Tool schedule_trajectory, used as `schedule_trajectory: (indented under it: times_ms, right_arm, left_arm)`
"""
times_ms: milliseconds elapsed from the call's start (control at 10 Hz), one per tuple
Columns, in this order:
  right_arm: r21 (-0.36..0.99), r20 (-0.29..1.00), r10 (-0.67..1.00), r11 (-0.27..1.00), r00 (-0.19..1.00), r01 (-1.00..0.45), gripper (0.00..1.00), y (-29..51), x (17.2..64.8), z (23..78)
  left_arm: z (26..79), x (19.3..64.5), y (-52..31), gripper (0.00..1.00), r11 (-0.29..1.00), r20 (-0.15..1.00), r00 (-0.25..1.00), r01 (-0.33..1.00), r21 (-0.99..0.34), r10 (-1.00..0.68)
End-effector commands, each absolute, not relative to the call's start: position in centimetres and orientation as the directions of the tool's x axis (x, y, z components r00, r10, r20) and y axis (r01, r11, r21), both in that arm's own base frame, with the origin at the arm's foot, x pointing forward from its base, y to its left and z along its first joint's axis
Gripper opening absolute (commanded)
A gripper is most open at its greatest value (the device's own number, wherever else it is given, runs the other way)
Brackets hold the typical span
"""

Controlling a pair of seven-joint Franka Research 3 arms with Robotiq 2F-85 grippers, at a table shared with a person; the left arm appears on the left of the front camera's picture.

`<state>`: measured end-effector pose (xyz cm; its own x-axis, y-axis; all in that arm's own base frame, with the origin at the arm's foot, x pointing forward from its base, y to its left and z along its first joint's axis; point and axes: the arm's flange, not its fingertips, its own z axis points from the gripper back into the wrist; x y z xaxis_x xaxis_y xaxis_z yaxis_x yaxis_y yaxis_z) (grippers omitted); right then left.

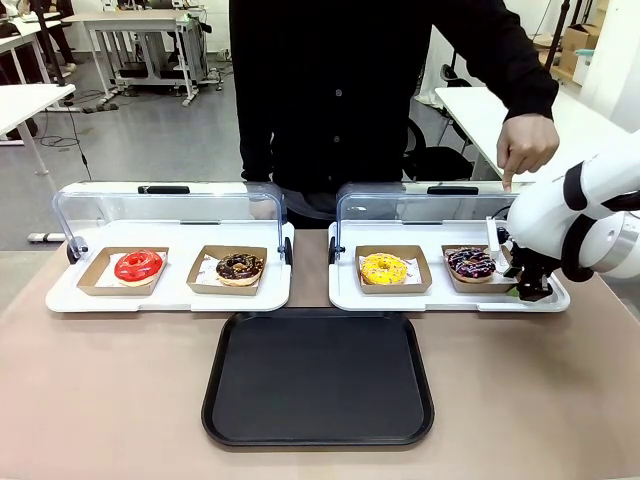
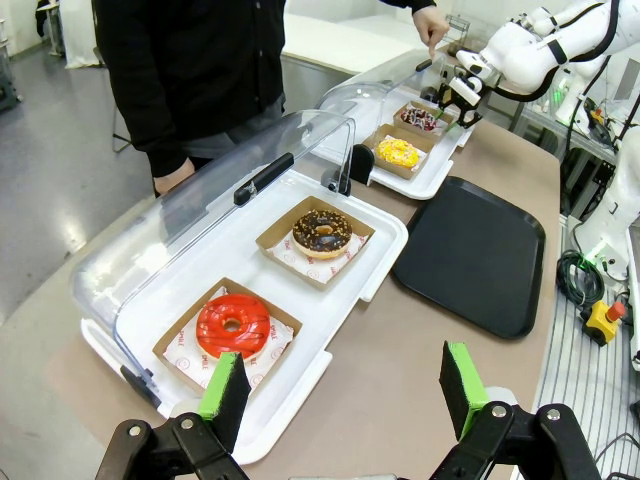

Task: Move the fourth donut from the left to the tray.
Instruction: Pick up the Paper togo box containing the Donut indicated by the person and place it on the Handle tray.

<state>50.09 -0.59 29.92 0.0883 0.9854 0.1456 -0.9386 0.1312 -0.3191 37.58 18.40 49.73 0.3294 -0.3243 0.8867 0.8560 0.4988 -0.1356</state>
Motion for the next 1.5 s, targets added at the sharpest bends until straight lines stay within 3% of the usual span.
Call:
schedule_trajectory:
  times_ms: [0,100,600,1000,1400]
  right_arm:
    - [-0.295,0.128,0.989,0.11,0.075,-0.949,0.04,-1.0,50.4,30.5]
    - [-0.289,0.117,0.99,0.106,0.075,-0.951,0.0,-0.9,50.3,30.6]
    - [-0.276,0.117,0.993,0.04,0.008,-0.96,0.0,-0.7,50.3,31.4]
    - [-0.289,0.116,0.993,0.064,0.031,-0.955,0.02,-0.5,49.9,30.1]
    - [-0.39,0.129,0.991,0.078,0.029,-0.918,0.02,1.9,45.9,36.9]
  left_arm:
    - [49.7,37.7,18.4,1.0,0.491,0.9,0.3,0.863,-0.117,-0.315]
    - [49.7,37.7,18.4,1.0,0.491,0.9,0.3,0.863,-0.117,-0.315]
    - [49.7,37.7,18.4,1.0,0.491,0.9,0.3,0.863,-0.117,-0.315]
    - [49.7,37.7,18.4,1.0,0.491,0.9,0.3,0.863,-0.117,-0.315]
    - [49.7,37.7,18.4,1.0,0.491,0.9,0.3,0.863,-0.117,-0.315]
